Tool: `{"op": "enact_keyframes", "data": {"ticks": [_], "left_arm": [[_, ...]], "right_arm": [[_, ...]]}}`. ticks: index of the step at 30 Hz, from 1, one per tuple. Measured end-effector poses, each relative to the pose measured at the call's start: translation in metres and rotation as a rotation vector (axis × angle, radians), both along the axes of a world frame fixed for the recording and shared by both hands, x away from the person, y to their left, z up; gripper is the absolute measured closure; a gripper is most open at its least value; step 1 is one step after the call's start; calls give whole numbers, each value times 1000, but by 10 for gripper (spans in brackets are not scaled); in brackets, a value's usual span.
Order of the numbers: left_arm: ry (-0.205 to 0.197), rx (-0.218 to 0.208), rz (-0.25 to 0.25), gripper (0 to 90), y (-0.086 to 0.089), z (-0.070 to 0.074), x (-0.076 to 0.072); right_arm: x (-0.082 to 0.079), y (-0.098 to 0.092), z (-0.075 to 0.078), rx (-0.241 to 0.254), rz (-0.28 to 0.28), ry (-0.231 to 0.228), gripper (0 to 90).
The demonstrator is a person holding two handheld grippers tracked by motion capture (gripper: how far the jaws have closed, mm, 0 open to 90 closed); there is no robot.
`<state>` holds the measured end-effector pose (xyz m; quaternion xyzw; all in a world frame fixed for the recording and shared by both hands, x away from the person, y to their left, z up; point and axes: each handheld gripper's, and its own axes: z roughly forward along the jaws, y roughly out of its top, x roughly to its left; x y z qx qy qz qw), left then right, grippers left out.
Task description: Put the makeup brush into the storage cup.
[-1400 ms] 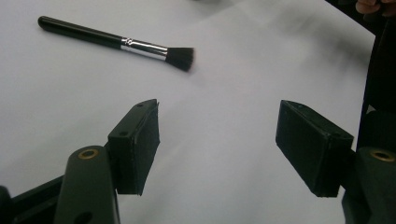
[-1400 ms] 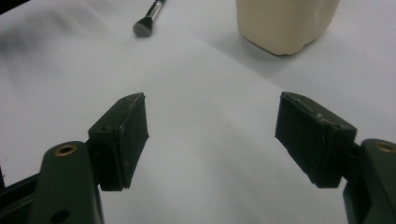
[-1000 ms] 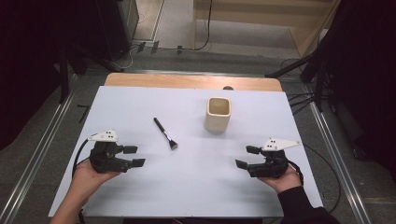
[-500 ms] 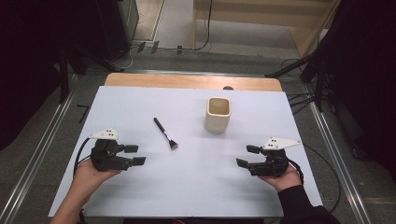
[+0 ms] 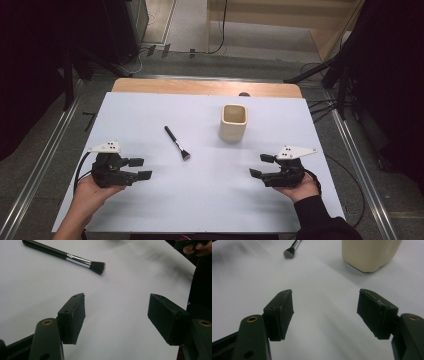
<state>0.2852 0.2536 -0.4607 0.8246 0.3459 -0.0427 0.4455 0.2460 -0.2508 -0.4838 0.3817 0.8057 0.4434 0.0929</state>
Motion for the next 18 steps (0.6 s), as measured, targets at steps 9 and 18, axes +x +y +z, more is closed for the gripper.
{"op": "enact_keyframes", "data": {"ticks": [9, 18], "left_arm": [[-7, -3, -12, 303, -4, 2, 0], [-4, 2, -17, 301, -3, 1, 2]], "right_arm": [[-1, -1, 1, 0, -3, 2, 302], [1, 1, 1, -9, -24, 2, 302]]}}
